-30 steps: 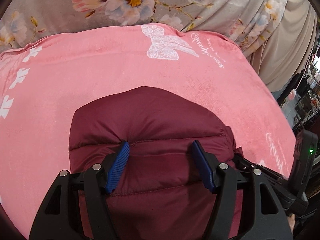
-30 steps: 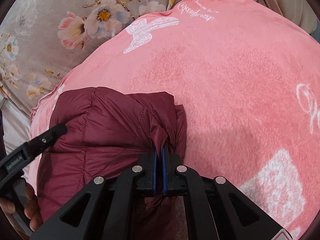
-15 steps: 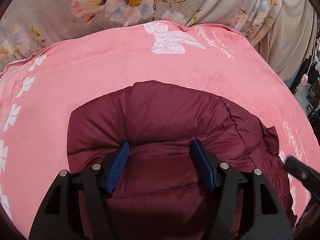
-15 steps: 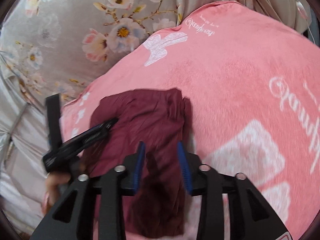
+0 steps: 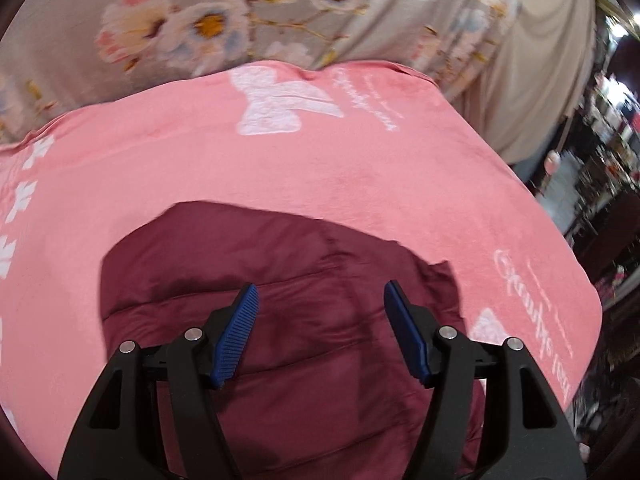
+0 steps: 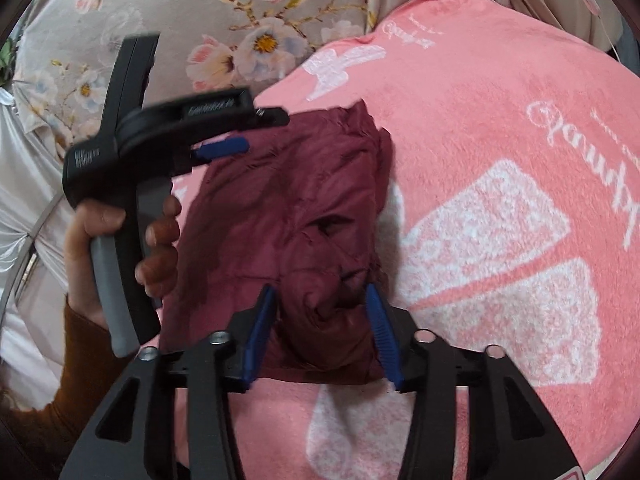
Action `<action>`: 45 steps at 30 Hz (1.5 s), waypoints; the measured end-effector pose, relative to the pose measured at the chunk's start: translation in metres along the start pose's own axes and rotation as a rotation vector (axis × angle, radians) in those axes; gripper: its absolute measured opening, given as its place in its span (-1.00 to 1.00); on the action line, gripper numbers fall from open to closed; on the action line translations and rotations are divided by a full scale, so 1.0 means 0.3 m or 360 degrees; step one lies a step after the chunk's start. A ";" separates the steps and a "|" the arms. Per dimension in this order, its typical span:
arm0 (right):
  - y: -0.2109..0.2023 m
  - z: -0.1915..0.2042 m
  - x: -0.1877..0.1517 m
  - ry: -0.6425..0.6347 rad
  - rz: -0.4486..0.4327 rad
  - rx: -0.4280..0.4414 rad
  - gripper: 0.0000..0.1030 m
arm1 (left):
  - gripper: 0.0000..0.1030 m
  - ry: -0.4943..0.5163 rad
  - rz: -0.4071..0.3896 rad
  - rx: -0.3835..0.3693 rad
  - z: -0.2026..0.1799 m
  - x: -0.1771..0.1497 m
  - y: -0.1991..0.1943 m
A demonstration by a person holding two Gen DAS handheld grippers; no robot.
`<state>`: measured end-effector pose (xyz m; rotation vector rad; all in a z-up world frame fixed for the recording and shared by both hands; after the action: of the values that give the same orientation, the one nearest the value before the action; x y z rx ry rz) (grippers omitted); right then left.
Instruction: Fold large clothes
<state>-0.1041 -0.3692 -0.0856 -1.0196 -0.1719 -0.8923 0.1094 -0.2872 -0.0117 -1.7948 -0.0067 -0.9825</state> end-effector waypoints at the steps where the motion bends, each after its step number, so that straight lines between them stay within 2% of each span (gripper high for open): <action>1: 0.003 -0.012 -0.005 0.0011 0.0009 0.0007 -0.55 | 0.22 0.0050 0.0028 -0.0001 -0.035 0.008 0.026; 2: 0.001 -0.021 -0.014 0.0039 0.0016 0.0047 -0.71 | 0.22 0.0083 0.0050 0.0010 -0.061 0.011 0.046; 3: -0.010 -0.027 -0.020 0.0060 0.0002 0.0080 -0.79 | 0.22 0.0121 0.0084 0.0026 -0.092 0.013 0.081; 6: -0.032 -0.035 -0.039 0.0065 -0.0034 0.0044 -0.87 | 0.21 0.0178 0.0148 0.0077 -0.136 0.014 0.160; 15: 0.075 -0.080 -0.083 0.0111 0.0098 -0.0084 -0.89 | 0.22 0.0208 0.0152 0.0186 -0.160 -0.008 0.247; 27: 0.157 -0.108 -0.076 0.0188 0.0154 -0.0059 -0.95 | 0.22 0.0243 0.0107 0.0243 -0.170 -0.042 0.295; 41: 0.154 -0.119 -0.061 0.0185 0.0145 -0.0038 -0.94 | 0.26 0.0240 0.0074 0.0256 -0.161 -0.052 0.327; 43: 0.146 -0.122 -0.052 0.0214 0.0160 -0.0019 -0.85 | 0.26 0.0234 0.0059 0.0242 -0.158 -0.049 0.323; 45: 0.117 -0.115 -0.033 0.0225 0.0154 -0.0024 -0.63 | 0.24 0.0185 0.0050 0.0161 -0.137 -0.038 0.291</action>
<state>-0.0945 -0.3837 -0.1328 -0.9672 0.0033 -0.8748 0.1143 -0.3543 -0.0816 -1.6392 0.0440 -1.0448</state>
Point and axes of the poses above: each gripper's, at about its wrist camera, not at the fingertips, and y roughly the way its jaws point, z to its left, x to its top, the point moved 1 cm from there along y, roughly the way its jaws point
